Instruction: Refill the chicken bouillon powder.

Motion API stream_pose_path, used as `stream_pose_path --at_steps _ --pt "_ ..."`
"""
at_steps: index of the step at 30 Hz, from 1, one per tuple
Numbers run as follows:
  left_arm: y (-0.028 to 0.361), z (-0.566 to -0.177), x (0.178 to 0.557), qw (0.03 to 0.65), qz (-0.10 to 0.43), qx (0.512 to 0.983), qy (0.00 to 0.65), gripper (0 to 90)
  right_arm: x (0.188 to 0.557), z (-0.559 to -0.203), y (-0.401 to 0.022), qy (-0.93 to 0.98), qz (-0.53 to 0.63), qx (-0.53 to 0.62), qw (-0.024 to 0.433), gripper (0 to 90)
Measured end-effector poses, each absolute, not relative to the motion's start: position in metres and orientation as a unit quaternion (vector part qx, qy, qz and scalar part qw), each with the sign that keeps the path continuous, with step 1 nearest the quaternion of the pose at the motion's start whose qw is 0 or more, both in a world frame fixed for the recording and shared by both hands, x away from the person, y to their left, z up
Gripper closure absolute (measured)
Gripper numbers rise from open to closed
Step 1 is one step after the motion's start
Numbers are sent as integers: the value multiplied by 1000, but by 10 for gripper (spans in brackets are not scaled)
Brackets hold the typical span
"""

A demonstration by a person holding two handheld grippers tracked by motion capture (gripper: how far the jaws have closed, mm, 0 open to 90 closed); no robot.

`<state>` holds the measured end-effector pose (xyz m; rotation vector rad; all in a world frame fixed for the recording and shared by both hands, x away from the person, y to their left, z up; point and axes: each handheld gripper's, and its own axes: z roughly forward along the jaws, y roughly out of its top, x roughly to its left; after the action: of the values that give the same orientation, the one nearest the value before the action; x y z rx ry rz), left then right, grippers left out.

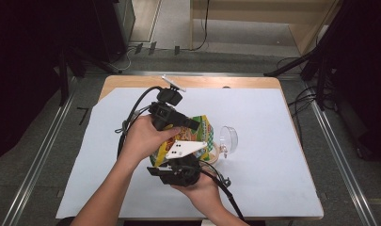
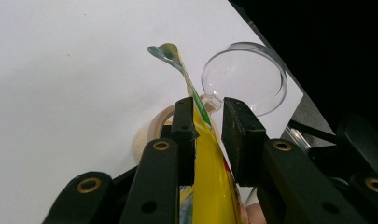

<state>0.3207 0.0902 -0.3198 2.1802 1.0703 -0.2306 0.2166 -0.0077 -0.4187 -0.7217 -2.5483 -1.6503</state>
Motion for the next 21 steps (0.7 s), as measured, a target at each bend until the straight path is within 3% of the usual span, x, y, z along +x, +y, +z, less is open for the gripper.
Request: stream_pose_path --at_steps 21 --pt "90 -320 321 344 -89 839 412 753 217 -420 -8 -818 -527 -230 7 703"
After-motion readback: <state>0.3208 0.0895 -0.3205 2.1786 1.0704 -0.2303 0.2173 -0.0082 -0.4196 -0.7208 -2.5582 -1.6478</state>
